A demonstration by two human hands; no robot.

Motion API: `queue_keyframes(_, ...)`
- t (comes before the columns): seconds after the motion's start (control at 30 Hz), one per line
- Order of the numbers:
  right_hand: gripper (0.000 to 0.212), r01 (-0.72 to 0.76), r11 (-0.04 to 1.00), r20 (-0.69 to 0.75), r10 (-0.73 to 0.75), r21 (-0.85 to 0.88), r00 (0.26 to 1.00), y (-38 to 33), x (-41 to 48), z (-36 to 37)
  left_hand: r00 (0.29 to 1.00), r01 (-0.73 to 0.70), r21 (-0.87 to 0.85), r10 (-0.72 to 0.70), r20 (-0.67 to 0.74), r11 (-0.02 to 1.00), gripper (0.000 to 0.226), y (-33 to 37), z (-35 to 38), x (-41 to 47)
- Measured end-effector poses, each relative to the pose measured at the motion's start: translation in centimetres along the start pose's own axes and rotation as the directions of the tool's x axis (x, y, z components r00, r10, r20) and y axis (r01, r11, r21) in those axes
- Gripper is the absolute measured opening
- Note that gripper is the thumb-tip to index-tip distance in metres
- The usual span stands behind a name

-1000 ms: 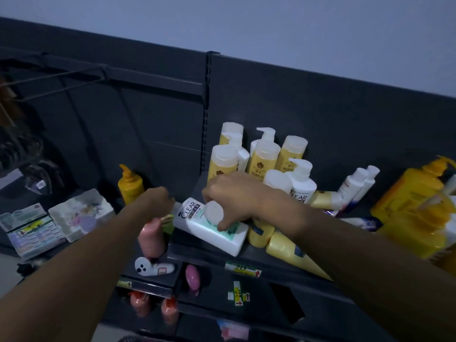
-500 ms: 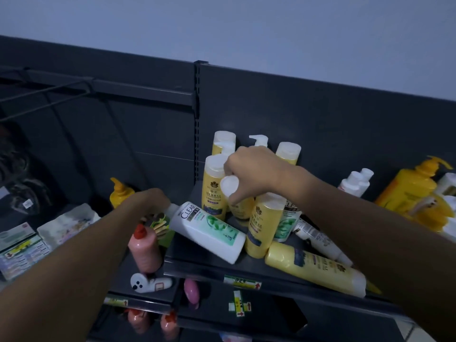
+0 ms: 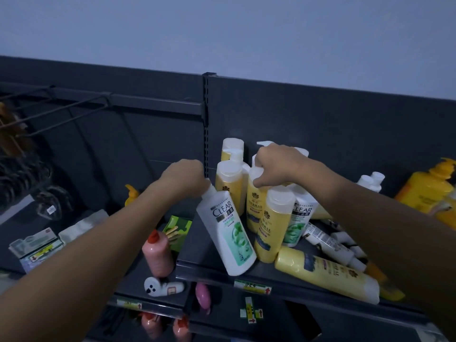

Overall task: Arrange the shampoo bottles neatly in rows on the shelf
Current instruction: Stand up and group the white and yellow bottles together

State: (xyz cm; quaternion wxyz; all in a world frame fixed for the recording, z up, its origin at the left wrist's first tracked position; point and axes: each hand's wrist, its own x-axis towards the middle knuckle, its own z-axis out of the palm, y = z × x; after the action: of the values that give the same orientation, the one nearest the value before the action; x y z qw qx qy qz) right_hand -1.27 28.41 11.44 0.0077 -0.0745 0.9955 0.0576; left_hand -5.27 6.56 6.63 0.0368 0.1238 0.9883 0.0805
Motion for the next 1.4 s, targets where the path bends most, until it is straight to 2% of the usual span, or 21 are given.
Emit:
queue_keyframes(0.17,0.039,-0.068,0.994,0.017,0.067,0.08,0.998,0.8,0.1,0.7,0.986,-0.116,0.066,0.123,-0.112,0.991,0.022,3.8,-1.5,-2.5)
queue_keyframes(0.27,0.023,-0.121,0.972,0.024,0.119,0.199,0.993,1.1,-0.1,0.9,0.965,-0.188,0.146,0.211,-0.158,0.971,0.025,5.8,-1.7,-3.9)
queue_keyframes(0.3,0.024,-0.135,0.963,0.03,0.132,0.234,0.991,1.3,-0.3,0.9,0.957,-0.203,0.171,0.233,-0.175,0.964,0.025,6.1,-1.6,-4.2)
queue_keyframes(0.37,0.041,-0.157,0.948,0.038,0.153,0.278,0.988,1.6,-0.5,1.1,0.947,-0.225,0.19,0.26,-0.19,0.956,0.027,6.2,-1.4,-4.5)
queue_keyframes(0.5,0.056,-0.177,0.928,-0.006,0.19,0.327,0.982,2.1,-0.7,1.4,0.951,-0.25,0.166,0.274,-0.144,0.954,0.035,5.7,-1.9,-4.4)
queue_keyframes(0.63,0.061,-0.166,0.937,-0.028,0.183,0.307,0.983,2.5,-0.7,1.2,0.932,-0.284,0.295,0.335,-0.137,0.912,0.027,6.2,-1.7,-4.0)
queue_keyframes(0.8,0.041,-0.102,0.931,-0.069,0.134,0.351,0.989,4.2,-1.0,0.8,0.903,-0.303,0.417,0.398,-0.162,0.857,0.023,7.5,-2.1,-3.6)
queue_keyframes(0.9,0.028,-0.093,0.915,-0.146,0.162,0.393,0.976,6.1,-2.1,0.3,0.849,-0.351,0.397,0.467,-0.247,0.848,0.023,10.1,-2.8,-3.9)
queue_keyframes(1.0,0.017,-0.136,0.895,-0.196,0.238,0.425,0.951,8.8,-3.5,0.1,0.775,-0.467,0.349,0.566,-0.282,0.813,0.025,13.8,-3.0,-4.2)
queue_keyframes(1.07,0.013,-0.194,0.887,-0.176,0.289,0.419,0.941,11.0,-4.1,0.6,0.722,-0.552,0.31,0.629,-0.288,0.774,0.026,16.2,-2.8,-4.7)
queue_keyframes(1.2,0.013,-0.341,0.879,-0.005,0.363,0.332,0.932,14.7,-4.3,2.5,0.645,-0.69,0.231,0.728,-0.232,0.685,0.025,20.5,-0.7,-6.1)
queue_keyframes(1.3,0.025,-0.403,0.885,0.129,0.382,0.234,0.915,16.3,-4.5,4.4,0.624,-0.74,0.232,0.773,-0.114,0.631,0.024,23.3,2.1,-7.0)
queue_keyframes(1.4,0.011,-0.404,0.902,0.208,0.37,0.155,0.906,16.8,-4.4,6.7,0.627,-0.765,0.217,0.778,0.036,0.606,0.022,25.4,5.1,-7.3)
